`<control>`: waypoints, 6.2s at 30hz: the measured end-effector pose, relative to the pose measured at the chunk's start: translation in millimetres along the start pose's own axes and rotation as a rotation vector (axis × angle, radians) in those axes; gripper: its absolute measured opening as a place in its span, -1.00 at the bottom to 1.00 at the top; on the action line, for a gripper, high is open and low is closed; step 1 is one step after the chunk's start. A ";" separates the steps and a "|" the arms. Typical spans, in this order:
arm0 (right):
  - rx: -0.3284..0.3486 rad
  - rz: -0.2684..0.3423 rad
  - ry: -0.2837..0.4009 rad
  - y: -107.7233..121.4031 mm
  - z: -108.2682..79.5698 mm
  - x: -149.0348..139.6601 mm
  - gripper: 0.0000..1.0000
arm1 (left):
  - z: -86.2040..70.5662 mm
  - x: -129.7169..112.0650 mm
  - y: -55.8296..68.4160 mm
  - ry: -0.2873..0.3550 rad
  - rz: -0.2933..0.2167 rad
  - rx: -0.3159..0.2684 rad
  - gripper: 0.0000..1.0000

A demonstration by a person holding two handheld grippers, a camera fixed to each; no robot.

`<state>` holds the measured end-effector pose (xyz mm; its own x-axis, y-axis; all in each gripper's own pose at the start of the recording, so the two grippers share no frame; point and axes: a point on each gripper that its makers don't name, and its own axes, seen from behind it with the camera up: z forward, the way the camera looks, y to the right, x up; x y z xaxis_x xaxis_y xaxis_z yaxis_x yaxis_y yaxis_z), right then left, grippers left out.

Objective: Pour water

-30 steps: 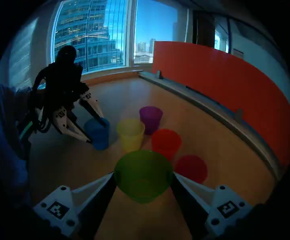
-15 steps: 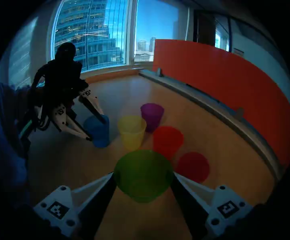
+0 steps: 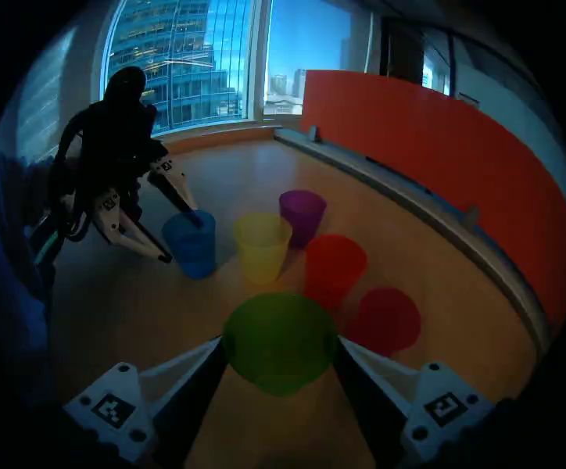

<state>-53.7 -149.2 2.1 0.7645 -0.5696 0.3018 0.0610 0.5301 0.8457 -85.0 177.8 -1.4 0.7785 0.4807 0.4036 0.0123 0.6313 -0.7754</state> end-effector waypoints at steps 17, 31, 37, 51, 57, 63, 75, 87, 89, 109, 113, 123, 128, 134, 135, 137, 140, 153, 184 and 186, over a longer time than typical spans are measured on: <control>-0.003 -0.008 -0.021 -9.5 19.5 -21.3 0.86 | -23.8 -10.5 -1.7 0.022 -0.039 0.032 0.88; -0.024 -0.005 -0.039 -8.7 17.9 -33.1 0.86 | -33.4 -8.0 -2.0 0.043 -0.063 0.035 0.88; -0.029 0.005 -0.044 -10.1 13.8 -36.6 1.00 | -37.3 -6.2 -2.3 0.055 -0.076 0.040 0.88; -0.121 0.036 -0.016 -11.0 -32.2 -52.3 1.00 | -65.1 -3.5 1.9 0.117 -0.102 0.092 0.88; -0.198 0.068 0.050 -11.5 -57.2 -47.4 1.00 | -86.0 2.9 -0.2 0.184 -0.122 0.147 0.88; -0.289 0.082 0.129 -8.6 -82.2 -36.4 1.00 | -111.2 12.7 -6.4 0.265 -0.134 0.223 0.88; -0.451 0.143 0.293 4.9 -124.3 -13.6 1.00 | -149.4 34.5 -13.8 0.418 -0.140 0.374 0.88; -0.689 0.209 0.470 40.1 -167.3 8.4 1.00 | -178.4 60.9 -19.4 0.597 -0.147 0.509 0.87; -0.737 0.207 0.492 46.5 -172.8 9.9 1.00 | -182.8 64.5 -20.2 0.620 -0.145 0.531 0.87; -0.969 0.318 0.684 68.4 -201.6 19.0 1.00 | -208.9 77.5 -38.6 0.758 -0.197 0.732 0.87; -0.986 0.338 0.685 70.8 -199.9 11.8 1.00 | -204.5 74.3 -40.5 0.753 -0.208 0.738 0.87; -0.990 0.385 0.672 68.8 -190.5 -6.2 1.00 | -194.4 63.6 -50.7 0.713 -0.196 0.790 0.88; -0.988 0.401 0.668 68.0 -187.3 -9.4 1.00 | -188.2 55.4 -56.0 0.701 -0.201 0.812 0.88; -0.974 0.428 0.675 67.0 -187.2 -6.1 1.00 | -183.2 45.3 -61.1 0.699 -0.214 0.833 0.88; -0.972 0.429 0.679 67.0 -187.8 -5.2 1.00 | -182.7 44.2 -61.8 0.697 -0.213 0.837 0.88; -0.970 0.430 0.688 67.1 -189.4 -3.5 1.00 | -181.8 42.3 -63.1 0.694 -0.208 0.847 0.88; -0.973 0.437 0.689 68.5 -190.0 -4.6 1.00 | -180.4 40.2 -64.8 0.695 -0.201 0.857 0.88; -0.981 0.451 0.670 66.1 -185.6 -10.2 0.99 | -171.4 23.7 -81.1 0.685 -0.214 0.843 0.88; -0.976 0.436 0.655 61.7 -180.5 2.7 1.00 | -161.7 -16.1 -110.4 0.643 -0.290 0.847 0.88; -0.976 0.435 0.654 61.6 -180.3 2.2 0.99 | -161.3 -16.0 -110.1 0.641 -0.289 0.845 0.88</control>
<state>67.5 -4.5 -24.4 0.9985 0.0393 -0.0372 -0.0405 0.9987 -0.0320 2.4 2.4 -0.8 1.0000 -0.0037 -0.0005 0.0037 0.9999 -0.0109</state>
